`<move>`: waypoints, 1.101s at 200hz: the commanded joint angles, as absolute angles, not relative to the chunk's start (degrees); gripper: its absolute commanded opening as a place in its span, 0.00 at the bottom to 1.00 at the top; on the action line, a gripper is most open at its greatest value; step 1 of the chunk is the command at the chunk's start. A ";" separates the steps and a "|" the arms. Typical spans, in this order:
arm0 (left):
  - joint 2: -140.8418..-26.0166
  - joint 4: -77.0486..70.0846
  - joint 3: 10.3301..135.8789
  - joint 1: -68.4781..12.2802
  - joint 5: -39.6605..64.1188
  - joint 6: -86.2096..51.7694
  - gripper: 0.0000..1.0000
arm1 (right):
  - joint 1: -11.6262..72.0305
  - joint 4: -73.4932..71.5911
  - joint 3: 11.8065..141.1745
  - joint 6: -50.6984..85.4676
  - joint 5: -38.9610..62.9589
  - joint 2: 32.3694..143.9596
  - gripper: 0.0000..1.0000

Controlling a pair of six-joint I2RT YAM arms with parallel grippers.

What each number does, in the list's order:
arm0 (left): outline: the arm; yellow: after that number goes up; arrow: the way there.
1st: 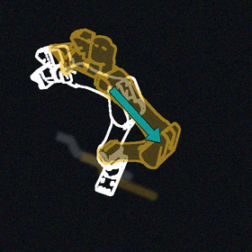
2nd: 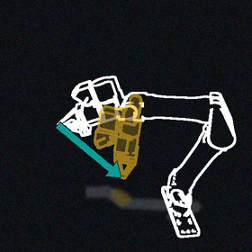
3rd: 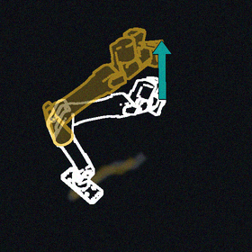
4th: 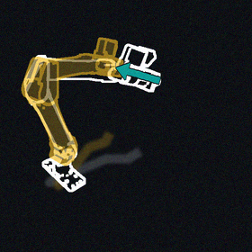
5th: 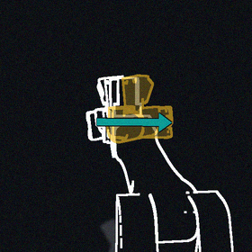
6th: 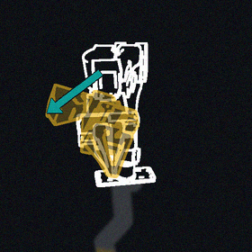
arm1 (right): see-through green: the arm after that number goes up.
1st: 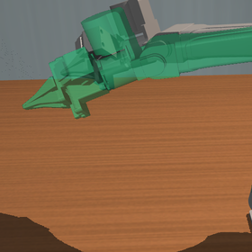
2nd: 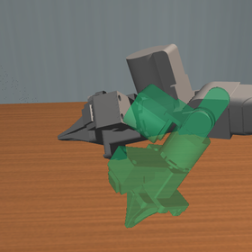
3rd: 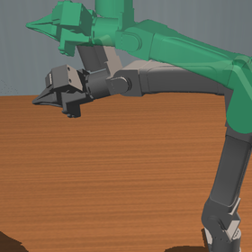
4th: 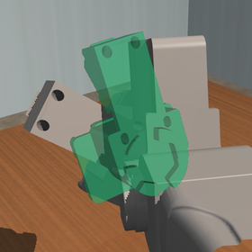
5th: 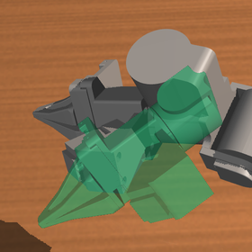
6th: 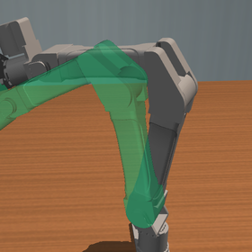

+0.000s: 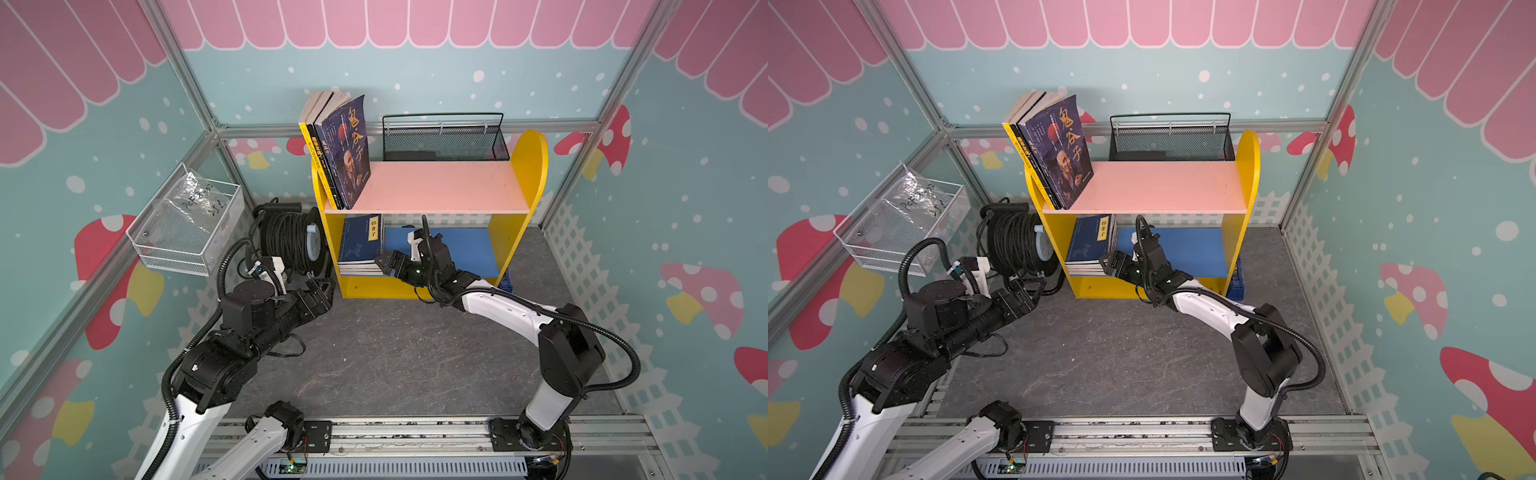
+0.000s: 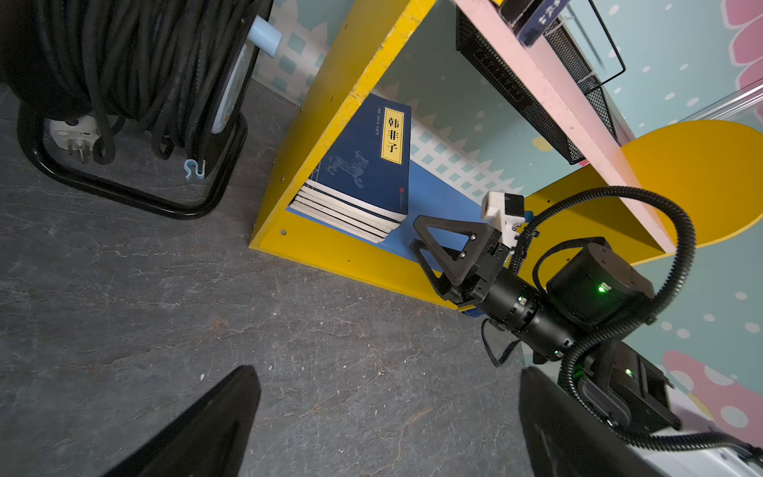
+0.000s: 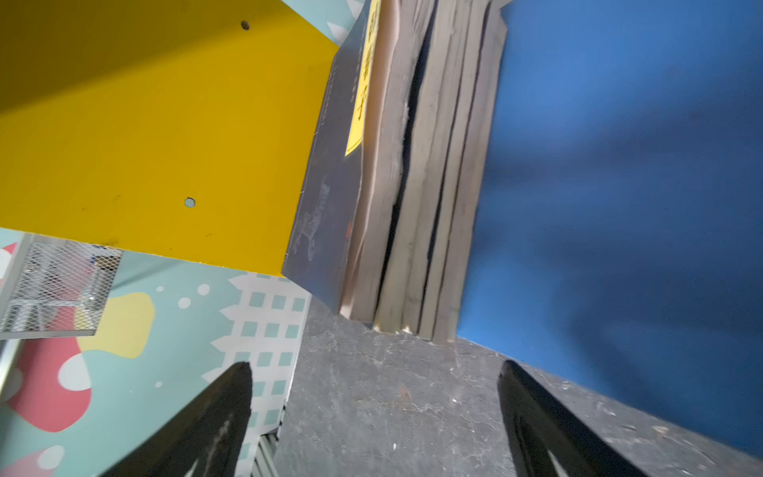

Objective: Stacking books/files
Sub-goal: Place the book on the bookshelf, then reset both arms

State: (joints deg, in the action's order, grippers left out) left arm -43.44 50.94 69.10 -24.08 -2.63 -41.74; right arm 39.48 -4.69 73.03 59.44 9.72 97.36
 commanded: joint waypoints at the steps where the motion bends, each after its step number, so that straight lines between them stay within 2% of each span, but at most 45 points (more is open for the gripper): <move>1: -43.85 50.10 70.32 -23.78 -4.64 -40.23 0.99 | 39.57 -0.04 70.73 55.31 4.31 92.27 0.95; 32: -44.05 47.35 67.46 -23.73 -8.49 -36.82 0.99 | 39.11 2.61 65.66 49.01 -4.59 83.76 0.95; 42: -44.04 45.64 65.32 -23.79 -11.33 -34.83 0.99 | 38.82 4.30 63.75 46.71 -8.50 80.58 0.99; 61: -44.69 41.75 60.18 -23.73 -17.71 -30.47 0.99 | 37.28 8.25 60.93 41.39 -13.74 75.38 0.99; 109: -45.40 20.50 45.04 -21.80 -30.07 -17.96 0.99 | 34.05 14.32 52.41 30.95 -27.69 62.34 1.00; 134: -44.92 5.39 34.58 -19.96 -36.35 -10.88 0.99 | 32.39 14.30 47.79 29.03 -30.74 55.49 1.00; 174: -45.75 -22.83 16.84 -13.69 -36.23 -8.30 0.99 | 27.86 15.81 45.43 27.41 -30.84 50.04 1.00; 220: -61.02 -41.57 12.20 -9.69 -37.34 -9.01 0.99 | 24.51 15.65 44.66 23.57 -31.26 50.91 1.00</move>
